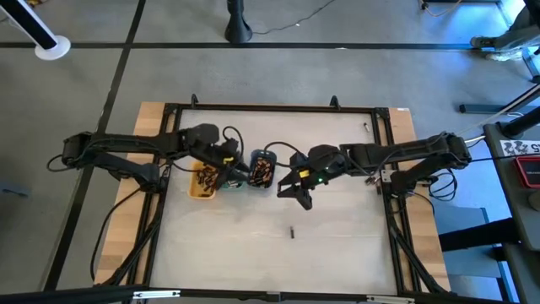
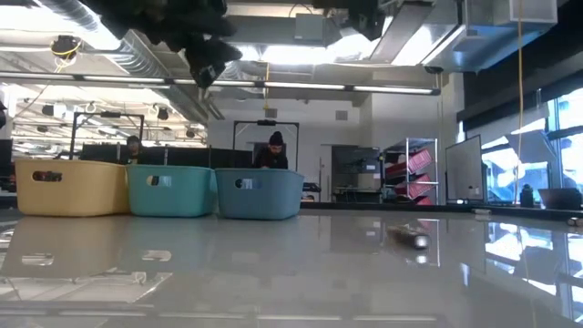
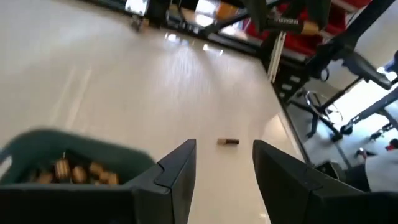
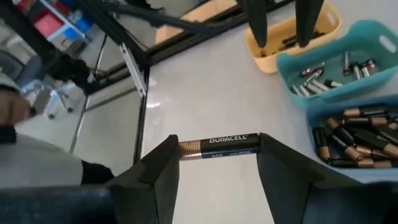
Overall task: Sort batteries
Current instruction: Put the small black battery into the yellow bin
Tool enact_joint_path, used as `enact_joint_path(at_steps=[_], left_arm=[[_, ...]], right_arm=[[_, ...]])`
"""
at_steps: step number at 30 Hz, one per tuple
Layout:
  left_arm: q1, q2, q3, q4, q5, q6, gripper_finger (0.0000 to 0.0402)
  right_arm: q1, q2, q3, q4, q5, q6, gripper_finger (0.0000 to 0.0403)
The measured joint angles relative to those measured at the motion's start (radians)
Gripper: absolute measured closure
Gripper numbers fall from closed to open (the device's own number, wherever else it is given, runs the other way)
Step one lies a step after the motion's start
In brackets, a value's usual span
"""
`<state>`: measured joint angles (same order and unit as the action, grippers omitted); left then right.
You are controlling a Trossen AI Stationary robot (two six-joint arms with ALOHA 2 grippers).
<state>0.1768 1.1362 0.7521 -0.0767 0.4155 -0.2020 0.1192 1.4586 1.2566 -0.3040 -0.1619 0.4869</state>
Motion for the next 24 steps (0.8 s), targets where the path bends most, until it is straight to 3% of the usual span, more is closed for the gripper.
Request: enact_joint_path(at_steps=[7, 13, 18, 24], left_arm=[[-0.041, 0.0, 0.0, -0.128, -0.058, -0.137, 0.0254], [-0.187, 0.0, 0.001, -0.064, -0.289, -0.066, 0.0254], [-0.221, -0.025, 0.001, -0.184, -0.435, -0.152, 0.0254], [-0.209, -0.138, 0.001, -0.401, -0.571, -0.259, 0.0254]], right_arm=[[-0.02, 0.0, -0.033, -0.002, -0.074, -0.161, 0.0221], [-0.127, 0.0, -0.1, 0.091, -0.141, -0.214, 0.0221], [-0.204, 0.019, -0.136, 0.205, -0.183, -0.18, 0.0221], [-0.234, 0.146, -0.137, 0.357, -0.21, -0.144, 0.0221]])
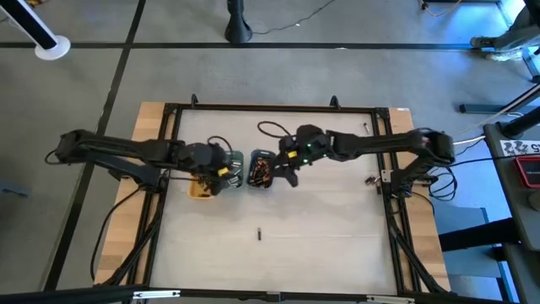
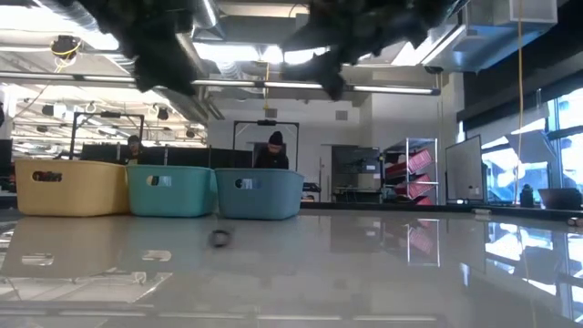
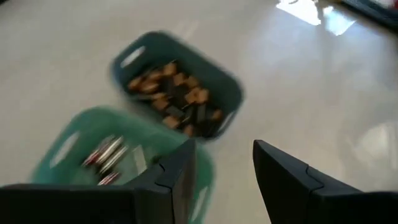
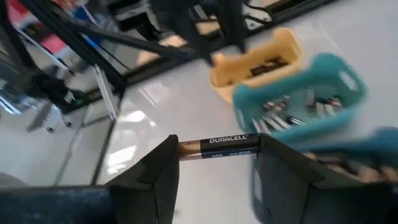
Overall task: Sort batteries
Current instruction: Put the small black battery into the yellow bin
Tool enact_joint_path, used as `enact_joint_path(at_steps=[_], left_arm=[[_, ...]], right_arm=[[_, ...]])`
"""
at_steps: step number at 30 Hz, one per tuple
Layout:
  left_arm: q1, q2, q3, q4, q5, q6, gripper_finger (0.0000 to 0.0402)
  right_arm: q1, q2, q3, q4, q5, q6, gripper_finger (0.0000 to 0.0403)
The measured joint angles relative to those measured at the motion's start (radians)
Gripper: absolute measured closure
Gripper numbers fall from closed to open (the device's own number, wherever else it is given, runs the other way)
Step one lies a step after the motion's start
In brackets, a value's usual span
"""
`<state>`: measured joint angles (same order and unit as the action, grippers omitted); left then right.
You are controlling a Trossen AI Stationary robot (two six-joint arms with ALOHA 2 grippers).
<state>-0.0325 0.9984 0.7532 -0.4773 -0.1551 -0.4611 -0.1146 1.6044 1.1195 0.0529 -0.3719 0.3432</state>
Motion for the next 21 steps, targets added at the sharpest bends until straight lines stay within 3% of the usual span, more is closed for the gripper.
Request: enact_joint_path(at_steps=[2, 5, 9, 13, 17, 21], left_arm=[[0.002, -0.045, -0.002, -0.056, -0.016, -0.007, 0.0254], [-0.012, -0.11, -0.013, 0.024, -0.016, 0.042, 0.0254], [-0.042, -0.162, -0.017, 0.206, -0.014, 0.211, 0.0254], [-0.072, -0.188, -0.018, 0.269, -0.014, 0.423, 0.0254], [-0.096, -0.191, -0.019, 0.303, -0.013, 0.607, 0.0252], [-0.101, -0.167, -0.019, 0.314, -0.013, 0.675, 0.0234]], right_arm=[[0.001, 0.055, 0.021, 0.073, -0.007, 0.029, 0.0221], [-0.002, 0.144, 0.066, 0.207, -0.079, 0.077, 0.0221], [-0.028, 0.244, 0.147, 0.45, -0.281, 0.21, 0.0221], [-0.052, 0.301, 0.187, 0.54, -0.402, 0.329, 0.0221], [-0.07, 0.306, 0.203, 0.551, -0.407, 0.364, 0.0221], [-0.078, 0.306, 0.203, 0.585, -0.407, 0.402, 0.0221]])
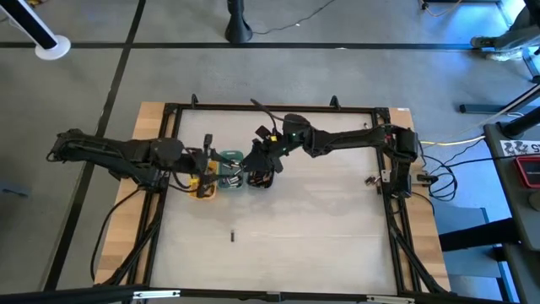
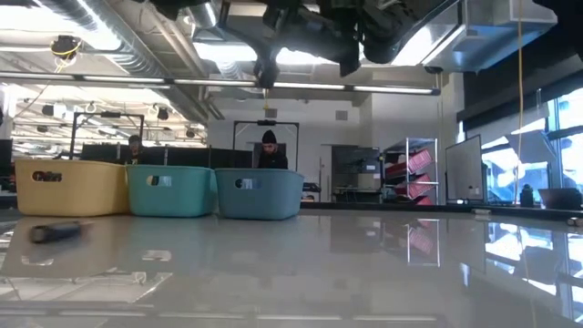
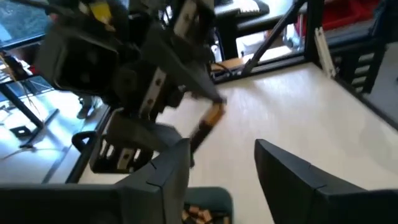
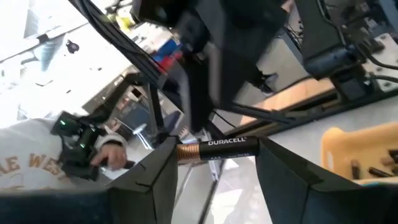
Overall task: Sort batteries
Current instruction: Put the small black battery into the yellow bin
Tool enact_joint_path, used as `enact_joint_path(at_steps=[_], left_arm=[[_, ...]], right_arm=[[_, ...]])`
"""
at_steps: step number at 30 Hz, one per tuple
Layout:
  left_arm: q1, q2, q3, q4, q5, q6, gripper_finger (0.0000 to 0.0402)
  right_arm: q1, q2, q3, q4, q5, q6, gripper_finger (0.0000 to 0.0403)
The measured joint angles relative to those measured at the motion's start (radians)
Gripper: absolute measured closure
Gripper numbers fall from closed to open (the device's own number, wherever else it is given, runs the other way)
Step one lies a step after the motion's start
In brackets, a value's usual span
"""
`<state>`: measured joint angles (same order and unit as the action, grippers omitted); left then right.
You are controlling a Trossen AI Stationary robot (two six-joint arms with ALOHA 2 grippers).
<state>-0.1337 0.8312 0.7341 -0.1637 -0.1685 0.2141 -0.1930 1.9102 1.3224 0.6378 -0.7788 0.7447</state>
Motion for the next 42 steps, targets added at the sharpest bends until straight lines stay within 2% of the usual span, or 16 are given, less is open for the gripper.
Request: enact_joint_path(at_steps=[6, 11, 18, 23, 32, 38, 42], left_arm=[[0.004, 0.071, 0.0, 0.048, -0.008, 0.14, 0.0183], [0.011, 0.078, 0.0, 0.106, -0.018, 0.226, 0.0145], [0.025, 0.085, 0.0, 0.114, -0.022, 0.243, 0.0128], [0.042, 0.131, 0.0, 0.193, 0.019, 0.306, 0.0141], [0.057, 0.148, 0.0, 0.205, 0.044, 0.292, 0.0175], [0.057, 0.148, 0.0, 0.201, 0.045, 0.292, 0.0237], [0.06, 0.148, 0.0, 0.201, 0.046, 0.291, 0.0295]], right_arm=[[0.001, -0.001, 0.0, 0.012, 0.017, 0.019, 0.0221], [0.002, -0.001, 0.0, 0.012, 0.018, 0.035, 0.0221], [0.002, -0.001, 0.0, 0.012, 0.026, 0.035, 0.0221], [0.002, -0.001, 0.0, 0.012, 0.024, 0.068, 0.0221], [0.002, -0.001, 0.0, 0.027, 0.008, 0.119, 0.0221], [0.002, -0.001, 0.0, 0.027, 0.008, 0.119, 0.0221], [0.002, -0.001, 0.0, 0.027, 0.008, 0.119, 0.0221]])
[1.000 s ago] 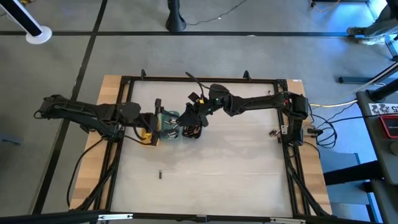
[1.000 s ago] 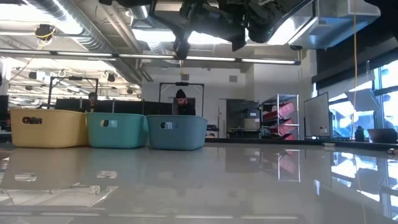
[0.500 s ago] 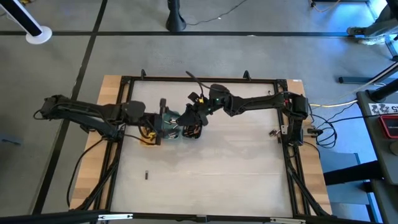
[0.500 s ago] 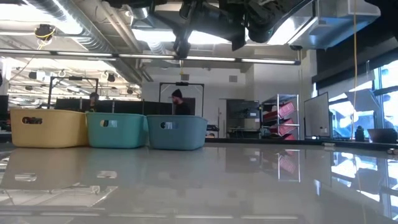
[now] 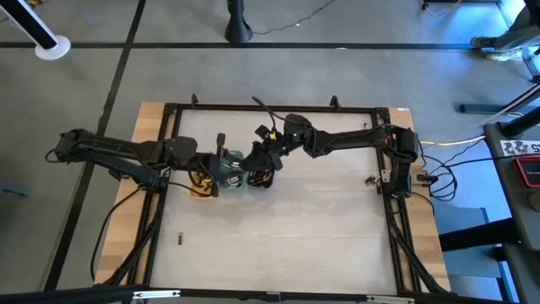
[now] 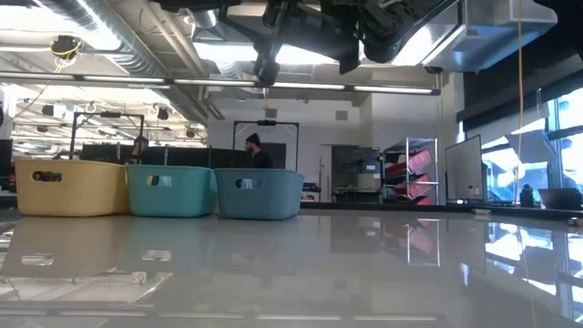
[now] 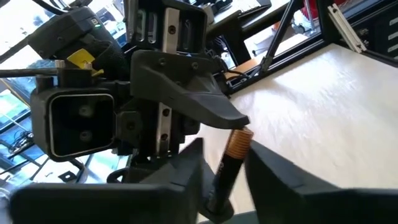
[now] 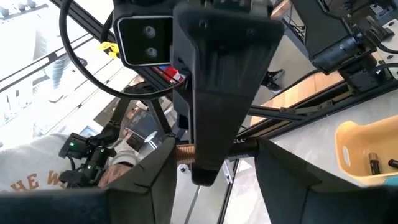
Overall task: Sort batteries
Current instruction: Put the small black battery into the yellow bin
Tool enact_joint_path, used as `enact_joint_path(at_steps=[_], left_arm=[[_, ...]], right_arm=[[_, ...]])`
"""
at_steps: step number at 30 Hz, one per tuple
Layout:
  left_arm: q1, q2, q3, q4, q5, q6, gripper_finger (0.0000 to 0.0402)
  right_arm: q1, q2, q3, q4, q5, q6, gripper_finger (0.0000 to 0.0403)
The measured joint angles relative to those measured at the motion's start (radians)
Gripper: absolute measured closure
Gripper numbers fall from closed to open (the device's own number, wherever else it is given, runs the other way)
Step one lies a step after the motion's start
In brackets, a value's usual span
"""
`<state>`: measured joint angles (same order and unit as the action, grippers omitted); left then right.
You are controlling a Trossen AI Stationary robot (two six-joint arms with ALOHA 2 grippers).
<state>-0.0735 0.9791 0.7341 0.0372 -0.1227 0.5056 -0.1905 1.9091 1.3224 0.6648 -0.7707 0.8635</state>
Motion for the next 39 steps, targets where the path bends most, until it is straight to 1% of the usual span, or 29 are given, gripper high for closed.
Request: enact_joint_path(at_steps=[4, 5, 8, 10, 13, 16, 19, 22, 24, 29, 33, 35, 39], left_arm=[[0.009, 0.0, 0.0, -0.006, 0.004, 0.002, 0.0367], [0.01, 0.0, 0.0, -0.007, 0.004, 0.004, 0.0371], [0.01, 0.0, 0.0, -0.005, 0.005, -0.005, 0.0371], [0.01, -0.004, 0.0, -0.006, -0.003, -0.013, 0.0371], [0.01, -0.015, 0.0, -0.004, -0.048, -0.024, 0.0371], [0.012, -0.045, 0.0, -0.016, -0.082, -0.037, 0.0373], [0.017, -0.081, 0.0, -0.077, -0.121, -0.099, 0.0374], [0.017, -0.132, 0.0, -0.191, -0.179, -0.236, 0.0374], [0.017, -0.165, 0.001, -0.319, -0.197, -0.359, 0.0374], [0.017, -0.188, 0.001, -0.681, -0.211, -0.765, 0.0374], [0.017, -0.167, 0.0, -0.944, -0.189, -1.078, 0.0374], [0.017, -0.155, -0.001, -1.029, -0.17, -1.188, 0.0374], [0.031, -0.124, -0.011, -1.075, -0.127, -1.32, 0.0374]], right_arm=[[-0.001, 0.0, 0.0, -0.003, -0.007, 0.02, 0.0221], [-0.001, 0.0, 0.0, -0.003, -0.008, 0.029, 0.0221], [-0.007, 0.0, 0.0, -0.003, -0.007, 0.052, 0.0219], [-0.013, 0.0, 0.0, -0.002, -0.006, 0.061, 0.021], [-0.037, 0.0, 0.0, 0.012, -0.004, 0.052, 0.0179], [-0.08, 0.0, 0.0, 0.025, -0.042, 0.048, 0.014], [-0.124, 0.0, 0.0, 0.011, -0.08, 0.074, 0.011], [-0.154, 0.0, -0.007, -0.013, -0.086, 0.09, 0.0096], [-0.167, 0.0, -0.018, -0.017, -0.087, 0.09, 0.0093], [-0.17, 0.0, -0.039, -0.019, -0.109, 0.076, 0.0091], [-0.17, 0.0, -0.041, -0.02, -0.121, 0.061, 0.0091], [-0.17, 0.0, -0.041, -0.019, -0.121, 0.048, 0.0091], [-0.17, 0.0, -0.041, -0.019, -0.123, 0.034, 0.0091]])
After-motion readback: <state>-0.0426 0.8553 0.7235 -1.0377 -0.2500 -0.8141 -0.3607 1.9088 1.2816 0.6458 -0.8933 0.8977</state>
